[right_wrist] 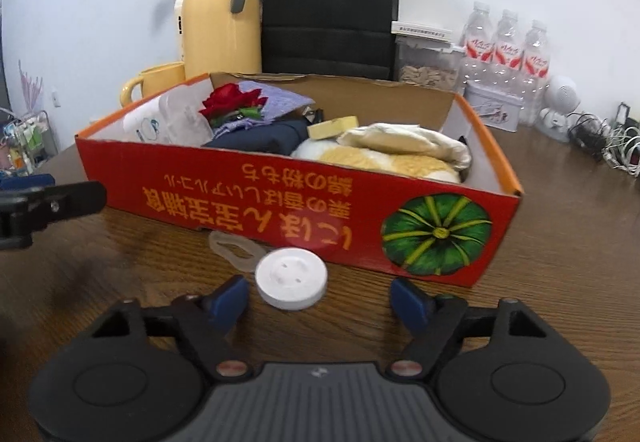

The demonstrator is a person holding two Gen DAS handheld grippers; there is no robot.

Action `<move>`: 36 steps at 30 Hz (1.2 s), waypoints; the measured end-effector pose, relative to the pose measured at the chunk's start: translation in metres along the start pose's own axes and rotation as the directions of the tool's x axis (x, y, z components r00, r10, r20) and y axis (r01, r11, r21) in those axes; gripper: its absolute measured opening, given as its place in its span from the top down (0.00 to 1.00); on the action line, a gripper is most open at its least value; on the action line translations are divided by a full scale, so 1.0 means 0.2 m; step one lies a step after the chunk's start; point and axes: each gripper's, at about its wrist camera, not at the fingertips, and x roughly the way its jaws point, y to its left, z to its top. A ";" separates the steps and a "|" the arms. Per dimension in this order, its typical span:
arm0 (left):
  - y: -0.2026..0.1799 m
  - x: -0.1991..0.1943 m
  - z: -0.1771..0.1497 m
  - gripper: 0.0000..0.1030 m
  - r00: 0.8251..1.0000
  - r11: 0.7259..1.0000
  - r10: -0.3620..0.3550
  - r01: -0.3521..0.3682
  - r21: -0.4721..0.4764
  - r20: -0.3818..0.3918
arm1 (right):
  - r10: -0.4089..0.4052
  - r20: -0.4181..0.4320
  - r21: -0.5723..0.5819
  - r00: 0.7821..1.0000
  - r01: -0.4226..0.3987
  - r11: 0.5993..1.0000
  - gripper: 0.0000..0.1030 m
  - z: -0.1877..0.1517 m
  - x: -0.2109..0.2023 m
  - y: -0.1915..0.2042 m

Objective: Organize objects

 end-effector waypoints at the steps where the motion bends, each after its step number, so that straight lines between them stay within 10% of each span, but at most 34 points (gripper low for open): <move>1: 0.00 0.00 0.00 0.00 1.000 1.000 0.000 0.000 0.001 -0.002 | 0.004 -0.001 0.003 1.000 -0.004 1.000 0.27 0.00 0.01 0.00; 3: 0.00 0.00 0.00 0.00 1.000 1.000 0.001 -0.001 0.001 -0.005 | 0.008 -0.001 0.009 1.000 -0.008 1.000 0.29 0.01 0.01 0.00; 7: 0.00 0.00 0.00 0.00 1.000 1.000 0.001 -0.001 0.002 -0.005 | 0.016 0.017 0.011 1.000 -0.016 1.000 0.63 0.01 0.00 0.00; 36: -0.01 0.08 -0.02 0.00 0.997 0.999 0.044 -0.043 0.012 -0.065 | -0.045 0.275 0.010 0.960 0.044 0.999 0.63 -0.02 -0.23 -0.02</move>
